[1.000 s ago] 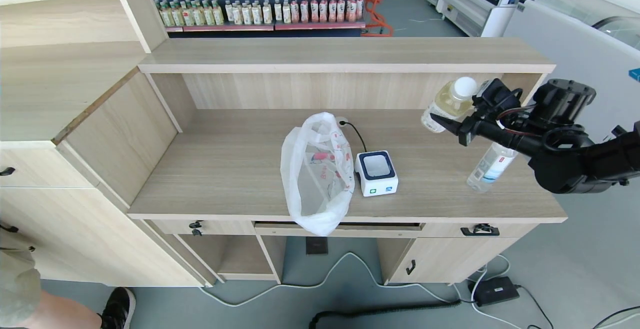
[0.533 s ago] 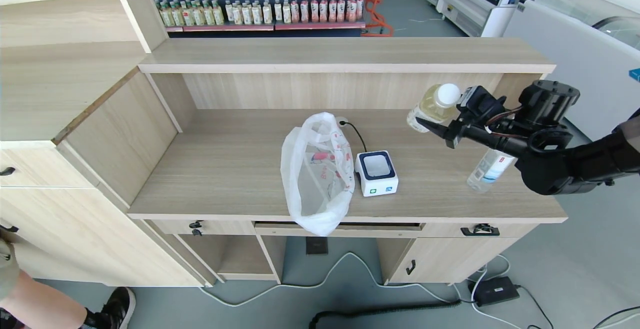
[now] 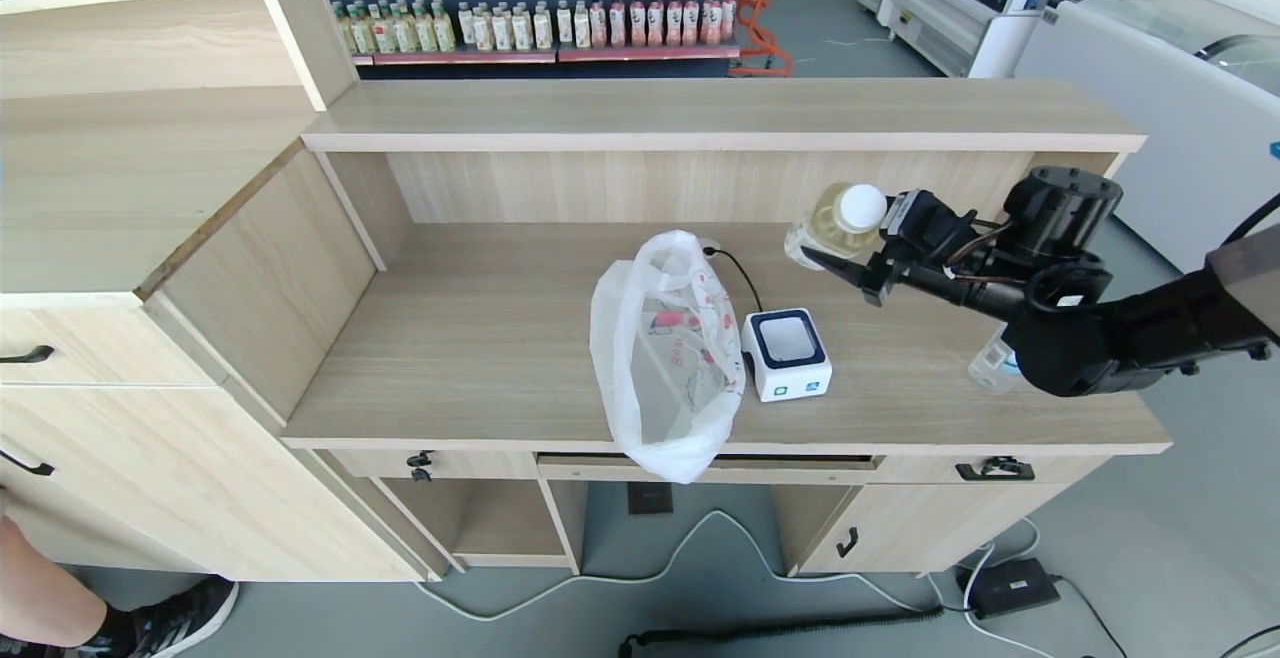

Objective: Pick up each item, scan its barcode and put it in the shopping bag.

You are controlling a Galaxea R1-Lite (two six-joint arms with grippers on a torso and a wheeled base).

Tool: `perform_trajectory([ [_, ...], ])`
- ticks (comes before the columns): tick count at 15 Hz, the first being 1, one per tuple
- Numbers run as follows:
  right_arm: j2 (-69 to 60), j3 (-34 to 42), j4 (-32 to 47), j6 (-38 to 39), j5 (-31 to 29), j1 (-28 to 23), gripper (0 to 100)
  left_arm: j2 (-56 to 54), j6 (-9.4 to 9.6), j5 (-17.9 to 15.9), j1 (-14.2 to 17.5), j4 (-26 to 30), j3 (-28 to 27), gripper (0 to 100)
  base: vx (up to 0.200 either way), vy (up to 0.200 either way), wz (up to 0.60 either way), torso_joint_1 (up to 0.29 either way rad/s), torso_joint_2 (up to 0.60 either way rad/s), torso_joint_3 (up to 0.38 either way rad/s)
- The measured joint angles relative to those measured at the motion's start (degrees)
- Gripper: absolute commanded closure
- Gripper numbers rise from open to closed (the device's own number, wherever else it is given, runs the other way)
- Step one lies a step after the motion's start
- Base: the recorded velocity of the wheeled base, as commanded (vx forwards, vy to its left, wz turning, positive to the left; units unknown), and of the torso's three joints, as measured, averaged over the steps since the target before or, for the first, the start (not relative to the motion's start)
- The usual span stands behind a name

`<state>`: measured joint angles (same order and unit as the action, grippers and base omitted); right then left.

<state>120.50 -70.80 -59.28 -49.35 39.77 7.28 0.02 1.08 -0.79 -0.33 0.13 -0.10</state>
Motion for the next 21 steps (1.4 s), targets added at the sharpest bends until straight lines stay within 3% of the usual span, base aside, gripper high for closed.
perform_trajectory([
  [9, 5.62, 0.38, -2.24, -5.32, 4.46, -1.66, 100, 0.0, -0.02, 0.01, 0.0, 0.05, 0.0, 0, 0.0, 0.0, 0.0, 0.0, 0.0, 0.0],
  [21, 12.19, -2.82, -4.51, -5.39, 6.38, -2.82, 100, 0.0, 0.0, 0.04, 0.0, 0.05, 0.0, 0, 0.0, 0.0, 0.0, 0.0, 0.0, 0.0],
])
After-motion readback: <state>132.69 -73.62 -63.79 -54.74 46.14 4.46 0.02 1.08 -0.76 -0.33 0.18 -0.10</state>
